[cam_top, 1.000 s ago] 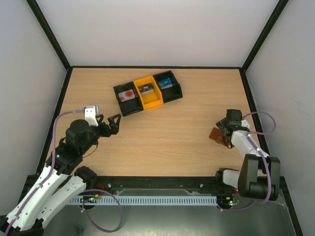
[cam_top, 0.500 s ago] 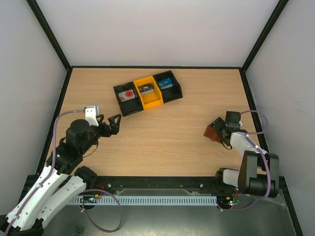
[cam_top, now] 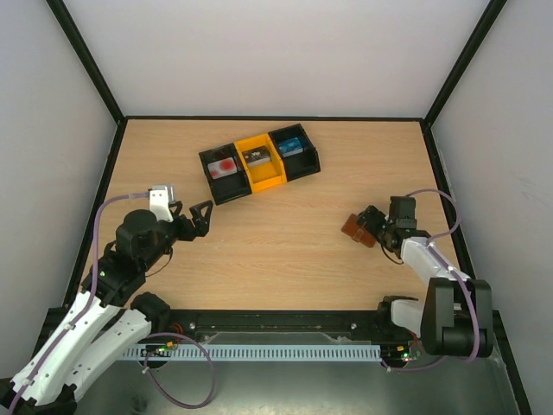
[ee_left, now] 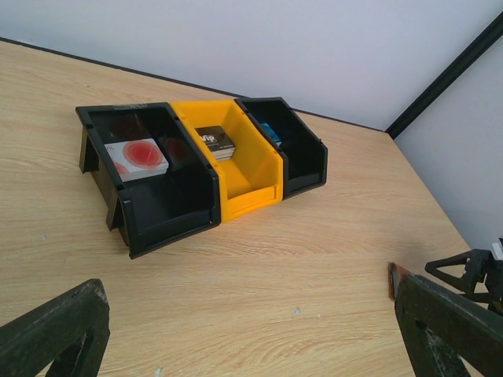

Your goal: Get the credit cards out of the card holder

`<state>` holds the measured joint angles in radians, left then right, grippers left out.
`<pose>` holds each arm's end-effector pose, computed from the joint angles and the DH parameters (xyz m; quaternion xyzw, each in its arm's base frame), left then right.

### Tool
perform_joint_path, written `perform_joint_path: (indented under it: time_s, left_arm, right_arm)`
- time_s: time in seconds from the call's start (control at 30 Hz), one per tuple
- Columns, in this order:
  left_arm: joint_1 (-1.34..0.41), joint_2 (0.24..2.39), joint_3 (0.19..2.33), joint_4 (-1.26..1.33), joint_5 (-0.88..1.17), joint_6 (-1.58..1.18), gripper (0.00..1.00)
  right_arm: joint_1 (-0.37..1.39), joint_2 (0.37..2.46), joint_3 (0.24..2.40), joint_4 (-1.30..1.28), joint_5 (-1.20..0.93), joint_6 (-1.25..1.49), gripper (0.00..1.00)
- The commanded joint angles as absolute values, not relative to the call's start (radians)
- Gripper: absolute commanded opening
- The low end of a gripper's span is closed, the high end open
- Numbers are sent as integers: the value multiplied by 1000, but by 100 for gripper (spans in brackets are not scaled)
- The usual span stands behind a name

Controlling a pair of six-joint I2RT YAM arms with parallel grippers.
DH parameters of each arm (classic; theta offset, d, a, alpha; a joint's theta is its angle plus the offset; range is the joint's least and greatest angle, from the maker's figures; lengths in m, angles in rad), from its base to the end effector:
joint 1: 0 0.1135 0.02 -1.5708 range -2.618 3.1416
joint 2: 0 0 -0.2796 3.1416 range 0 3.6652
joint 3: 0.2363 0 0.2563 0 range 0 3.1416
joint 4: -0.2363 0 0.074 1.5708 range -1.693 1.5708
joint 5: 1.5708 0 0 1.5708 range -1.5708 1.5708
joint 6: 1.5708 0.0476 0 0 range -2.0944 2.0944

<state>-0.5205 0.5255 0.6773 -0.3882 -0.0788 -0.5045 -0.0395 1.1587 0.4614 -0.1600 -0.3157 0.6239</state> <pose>0.1176 -0.0631 0.3223 -0.0181 0.7851 -0.2762 0.5540 0.2160 0.0063 0.1655 0.2495 0.8928 0.2404 0.2878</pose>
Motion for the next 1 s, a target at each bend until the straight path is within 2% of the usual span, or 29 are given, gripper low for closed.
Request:
perform_joint_path:
  time_s: [0.0,0.07,0.33,0.53,0.97]
  left_arm:
    - [-515,529,668,-380,-75,-501,100]
    - [-515,529,667,-379,-76,-501,100]
    - [-515,526,666,-377,-77,-503,100]
    - [-515,526,666,-379,-77,-502,100]
    - [-515,537,658,-379,-64,-532,100]
  right_arm:
    - [-33,1216,489,-106,-273,604,94]
    - [-22,1253,505,-90,-282,596,92]
    - [70,1361,561,-36,-287,575,65]
    - [172,1436,602,-31,-279,540,51]
    - [443,1519,681,-6,-287,431,45]
